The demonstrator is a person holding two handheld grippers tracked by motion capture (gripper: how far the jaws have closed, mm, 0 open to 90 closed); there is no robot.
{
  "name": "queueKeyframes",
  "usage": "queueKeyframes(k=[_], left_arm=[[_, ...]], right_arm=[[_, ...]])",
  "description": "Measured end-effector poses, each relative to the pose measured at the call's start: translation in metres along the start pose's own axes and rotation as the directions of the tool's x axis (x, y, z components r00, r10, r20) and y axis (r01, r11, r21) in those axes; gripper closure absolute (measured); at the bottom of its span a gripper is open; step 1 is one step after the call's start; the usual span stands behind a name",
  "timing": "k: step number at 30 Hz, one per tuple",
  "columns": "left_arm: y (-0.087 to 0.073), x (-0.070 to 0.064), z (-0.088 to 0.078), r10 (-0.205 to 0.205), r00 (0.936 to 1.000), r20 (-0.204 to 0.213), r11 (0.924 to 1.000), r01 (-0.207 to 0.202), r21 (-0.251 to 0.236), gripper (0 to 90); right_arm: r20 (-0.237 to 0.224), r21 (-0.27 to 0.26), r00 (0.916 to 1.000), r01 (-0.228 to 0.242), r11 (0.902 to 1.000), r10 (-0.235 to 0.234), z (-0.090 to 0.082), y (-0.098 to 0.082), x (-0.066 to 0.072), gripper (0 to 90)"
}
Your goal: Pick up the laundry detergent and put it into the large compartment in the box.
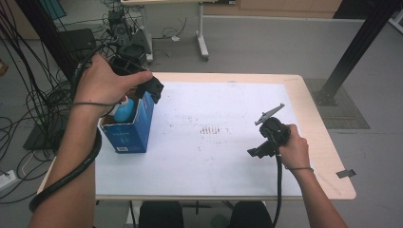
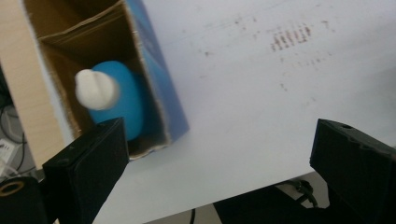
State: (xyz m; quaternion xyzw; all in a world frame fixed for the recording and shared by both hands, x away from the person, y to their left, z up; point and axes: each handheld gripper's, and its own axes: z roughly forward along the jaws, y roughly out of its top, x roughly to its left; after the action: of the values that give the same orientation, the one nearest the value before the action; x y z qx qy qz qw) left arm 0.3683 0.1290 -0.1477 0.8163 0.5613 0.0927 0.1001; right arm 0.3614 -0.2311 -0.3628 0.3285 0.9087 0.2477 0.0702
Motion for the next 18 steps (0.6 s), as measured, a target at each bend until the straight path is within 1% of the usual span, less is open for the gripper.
queueKeyframes(k=[2, 5, 11, 18], left_arm=[[0.0, -0.01, 0.003, 0.026, 0.9995, 0.014, 0.9996, -0.027, 0.003, 4.9], [0.0, -0.021, 0.007, 0.055, 0.9982, 0.021, 0.9984, -0.055, 0.008, 5.0], [0.0, -0.037, 0.017, 0.084, 0.9957, 0.039, 0.9965, -0.084, 0.003, 5.1], [-0.001, -0.051, 0.035, 0.115, 0.9917, 0.056, 0.9933, -0.116, -0.001, 5.1]], right_arm=[[0.002, -0.003, 1.0, 0.004, 1.0, -0.004, -0.001, 0.0, 0.0, 6.7], [0.004, -0.005, 1.0, 0.006, 1.0, -0.006, -0.002, 0.0, 0.0, 6.6], [0.007, -0.003, 1.0, 0.004, 1.0, -0.004, -0.004, 0.0, 0.0, 6.6], [0.009, -0.006, 1.0, 0.002, 1.0, -0.002, -0.006, -0.003, -0.002, 6.6]])
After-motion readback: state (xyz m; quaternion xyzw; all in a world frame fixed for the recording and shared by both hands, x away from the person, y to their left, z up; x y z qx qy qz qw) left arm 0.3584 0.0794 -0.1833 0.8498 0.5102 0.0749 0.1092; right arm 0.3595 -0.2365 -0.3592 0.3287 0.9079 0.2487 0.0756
